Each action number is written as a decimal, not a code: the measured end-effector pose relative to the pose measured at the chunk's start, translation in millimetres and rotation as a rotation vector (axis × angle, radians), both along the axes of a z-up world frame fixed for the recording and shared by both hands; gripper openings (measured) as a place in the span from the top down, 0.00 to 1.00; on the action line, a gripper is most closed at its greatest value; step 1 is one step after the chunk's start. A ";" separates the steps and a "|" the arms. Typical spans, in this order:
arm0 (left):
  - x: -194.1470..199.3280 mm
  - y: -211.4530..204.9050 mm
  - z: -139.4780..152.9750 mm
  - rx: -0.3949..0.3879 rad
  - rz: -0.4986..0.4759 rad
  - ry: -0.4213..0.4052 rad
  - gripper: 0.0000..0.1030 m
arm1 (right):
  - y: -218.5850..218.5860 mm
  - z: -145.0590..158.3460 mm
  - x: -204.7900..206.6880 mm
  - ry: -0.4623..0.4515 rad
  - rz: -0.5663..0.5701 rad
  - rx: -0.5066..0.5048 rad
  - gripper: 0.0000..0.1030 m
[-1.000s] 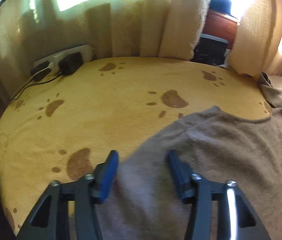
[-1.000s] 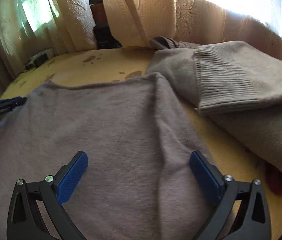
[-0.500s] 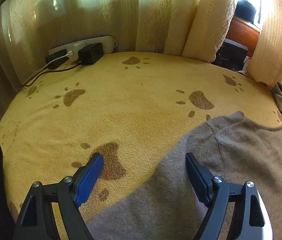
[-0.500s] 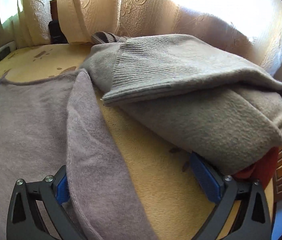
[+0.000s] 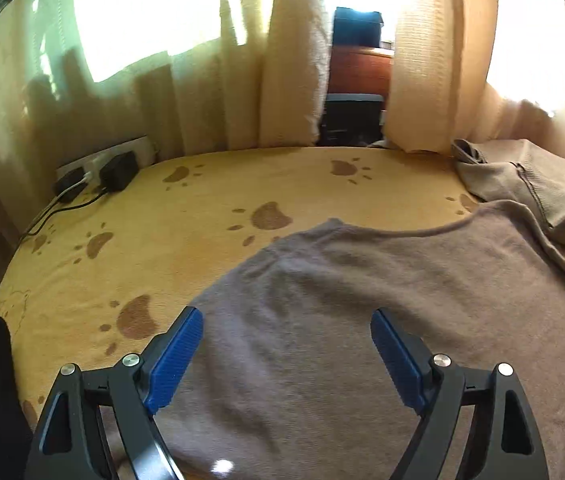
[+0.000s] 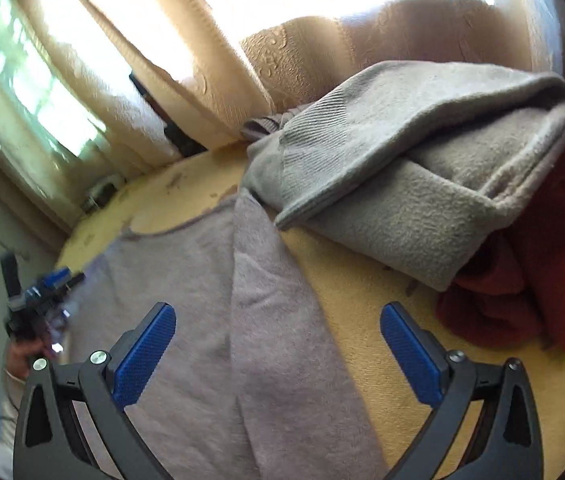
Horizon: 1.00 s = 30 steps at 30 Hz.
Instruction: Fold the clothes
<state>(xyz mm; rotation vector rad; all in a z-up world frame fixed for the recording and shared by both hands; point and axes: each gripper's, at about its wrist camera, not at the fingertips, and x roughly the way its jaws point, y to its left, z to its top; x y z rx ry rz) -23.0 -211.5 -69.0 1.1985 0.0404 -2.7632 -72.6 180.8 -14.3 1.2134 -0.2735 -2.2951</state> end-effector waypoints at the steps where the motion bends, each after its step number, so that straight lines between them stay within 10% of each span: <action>1: -1.7 7.3 -2.2 0.000 -0.017 -0.003 0.14 | 1.4 -2.7 -8.4 -0.016 -0.026 -0.010 0.00; 9: -9.8 14.5 -30.9 0.029 -0.043 -0.082 0.14 | -18.1 -39.0 -89.4 -0.009 -0.227 0.291 0.00; 20: -10.1 4.4 -31.7 0.096 -0.038 -0.078 0.14 | -9.8 -10.5 -199.6 0.099 -0.408 0.356 0.00; 30: -9.6 -0.3 -30.6 0.134 -0.041 -0.067 0.14 | -8.2 -24.7 -186.9 0.027 -0.272 0.512 0.00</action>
